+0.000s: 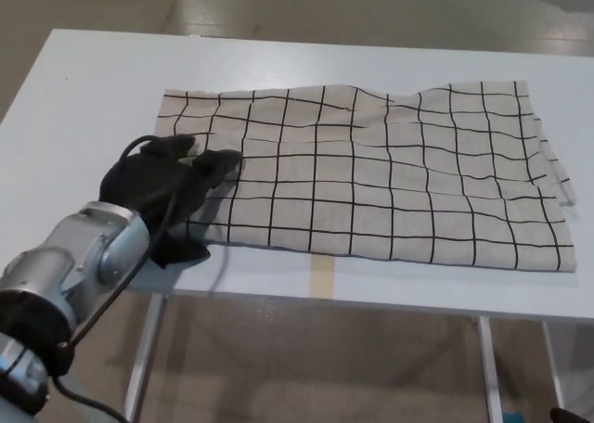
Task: Use the left hand to fold a white towel with checkered patterns in half.
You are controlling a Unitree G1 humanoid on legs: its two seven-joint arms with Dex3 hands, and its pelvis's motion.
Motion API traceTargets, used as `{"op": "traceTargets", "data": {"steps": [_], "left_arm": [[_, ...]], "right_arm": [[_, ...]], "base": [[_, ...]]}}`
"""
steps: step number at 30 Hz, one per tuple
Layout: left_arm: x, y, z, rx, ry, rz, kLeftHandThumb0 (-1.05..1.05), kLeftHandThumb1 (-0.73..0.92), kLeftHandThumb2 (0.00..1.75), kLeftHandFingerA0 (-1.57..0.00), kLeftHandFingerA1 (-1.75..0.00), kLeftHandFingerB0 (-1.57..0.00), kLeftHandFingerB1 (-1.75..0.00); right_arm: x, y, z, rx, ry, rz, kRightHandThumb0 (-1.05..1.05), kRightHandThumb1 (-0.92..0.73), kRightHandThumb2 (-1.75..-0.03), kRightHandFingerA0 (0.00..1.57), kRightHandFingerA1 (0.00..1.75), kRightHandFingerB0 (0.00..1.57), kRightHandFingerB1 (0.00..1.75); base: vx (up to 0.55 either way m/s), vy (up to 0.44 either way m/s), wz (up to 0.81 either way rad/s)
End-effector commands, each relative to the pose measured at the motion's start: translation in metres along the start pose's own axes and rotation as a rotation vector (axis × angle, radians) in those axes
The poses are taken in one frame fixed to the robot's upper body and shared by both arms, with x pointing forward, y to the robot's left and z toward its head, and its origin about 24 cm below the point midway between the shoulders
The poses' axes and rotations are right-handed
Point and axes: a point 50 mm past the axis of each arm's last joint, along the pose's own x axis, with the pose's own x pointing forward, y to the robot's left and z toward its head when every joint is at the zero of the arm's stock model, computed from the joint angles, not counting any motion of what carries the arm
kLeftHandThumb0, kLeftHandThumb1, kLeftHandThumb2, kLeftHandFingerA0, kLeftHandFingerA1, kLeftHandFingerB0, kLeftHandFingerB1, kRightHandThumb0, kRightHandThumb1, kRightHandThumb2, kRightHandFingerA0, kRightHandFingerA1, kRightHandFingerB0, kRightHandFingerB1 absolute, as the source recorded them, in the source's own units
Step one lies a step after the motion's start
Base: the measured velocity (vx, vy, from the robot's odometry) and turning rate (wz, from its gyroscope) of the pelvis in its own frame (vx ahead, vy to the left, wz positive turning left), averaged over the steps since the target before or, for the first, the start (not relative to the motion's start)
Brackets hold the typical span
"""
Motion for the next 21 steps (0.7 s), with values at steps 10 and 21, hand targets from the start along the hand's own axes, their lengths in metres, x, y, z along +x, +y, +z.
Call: {"op": "traceTargets", "data": {"steps": [10,21], "left_arm": [[0.010,-0.019,0.014,0.238,0.024,-0.014,-0.36,0.58,0.57,-0.79,-1.53,-0.76,-1.55],[0.007,-0.029,0.007,0.032,0.159,-0.047,-0.18,0.63,0.55,-0.66,-1.75,-0.49,-1.72]], "right_arm": [[0.000,0.001,-0.003,-0.014,-0.013,-0.004,-0.34,-0.61,-0.58,0.50,0.45,0.44,0.42],[-0.006,0.000,-0.006,-0.005,-0.002,0.004,-0.34,-0.60,-0.58,0.53,0.46,0.47,0.43]], "base": [[0.00,0.000,0.00],[0.00,0.000,0.00]]}}
